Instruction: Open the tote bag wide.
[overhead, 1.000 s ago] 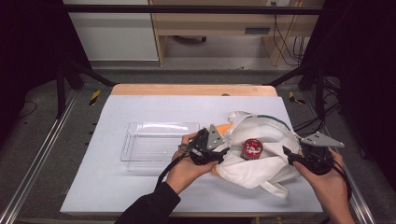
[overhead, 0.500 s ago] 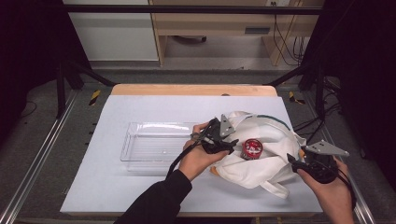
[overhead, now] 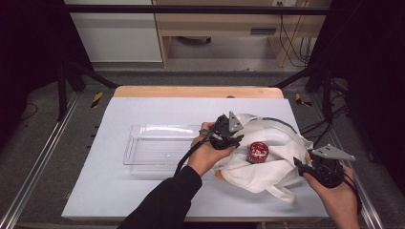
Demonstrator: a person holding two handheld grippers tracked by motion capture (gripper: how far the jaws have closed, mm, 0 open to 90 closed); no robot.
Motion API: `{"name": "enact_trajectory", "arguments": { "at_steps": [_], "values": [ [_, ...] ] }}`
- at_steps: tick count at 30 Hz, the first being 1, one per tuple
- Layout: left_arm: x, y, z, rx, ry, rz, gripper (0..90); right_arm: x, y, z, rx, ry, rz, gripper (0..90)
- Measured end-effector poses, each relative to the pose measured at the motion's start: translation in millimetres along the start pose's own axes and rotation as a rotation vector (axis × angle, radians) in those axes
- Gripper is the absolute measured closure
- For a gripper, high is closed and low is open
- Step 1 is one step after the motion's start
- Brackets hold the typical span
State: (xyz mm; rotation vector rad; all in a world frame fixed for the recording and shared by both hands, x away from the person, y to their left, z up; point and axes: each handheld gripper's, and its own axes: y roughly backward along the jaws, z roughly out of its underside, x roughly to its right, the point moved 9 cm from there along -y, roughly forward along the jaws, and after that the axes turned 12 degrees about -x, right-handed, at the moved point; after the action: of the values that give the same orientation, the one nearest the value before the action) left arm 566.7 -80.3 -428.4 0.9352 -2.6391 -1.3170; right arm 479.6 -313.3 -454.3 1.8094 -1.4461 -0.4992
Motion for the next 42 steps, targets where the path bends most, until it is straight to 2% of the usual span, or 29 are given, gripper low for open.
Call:
{"name": "enact_trajectory", "arguments": {
  "at_steps": [4,8,13,17,28,30,32,36,42],
  "values": [
    [-6.7,-2.9,3.4,-0.012,0.014,0.01,66.0,0.9,0.4,7.2,-0.005,-0.012,-0.006,41.0],
    [-16.8,-8.7,9.6,-0.032,0.045,0.022,72.5,1.4,1.1,15.3,-0.011,-0.017,-0.009,41.1],
    [-26.4,-13.0,16.9,-0.056,0.052,0.018,80.6,3.9,3.5,26.3,-0.016,-0.032,-0.012,41.5],
    [-29.3,-13.8,22.0,-0.067,0.062,0.022,81.6,3.8,1.9,34.5,-0.026,-0.043,-0.016,44.1],
    [-31.1,-16.6,29.0,-0.081,0.074,0.025,82.3,-1.9,-8.7,51.0,-0.063,-0.034,-0.058,70.1],
    [-30.3,-16.6,29.3,-0.081,0.073,0.027,82.4,-2.5,-9.2,50.7,-0.066,-0.029,-0.047,73.8],
    [-30.3,-15.5,29.2,-0.081,0.073,0.028,82.4,-2.4,-9.4,50.2,-0.066,-0.02,-0.036,76.3],
    [-30.9,-8.5,23.9,-0.038,0.078,0.02,82.5,-1.1,-5.6,48.8,-0.064,-0.019,-0.039,78.5],
    [-30.5,-4.8,23.0,-0.04,0.071,0.011,82.6,4.7,6.7,47.6,-0.061,-0.006,-0.024,80.2]
  ]
}}
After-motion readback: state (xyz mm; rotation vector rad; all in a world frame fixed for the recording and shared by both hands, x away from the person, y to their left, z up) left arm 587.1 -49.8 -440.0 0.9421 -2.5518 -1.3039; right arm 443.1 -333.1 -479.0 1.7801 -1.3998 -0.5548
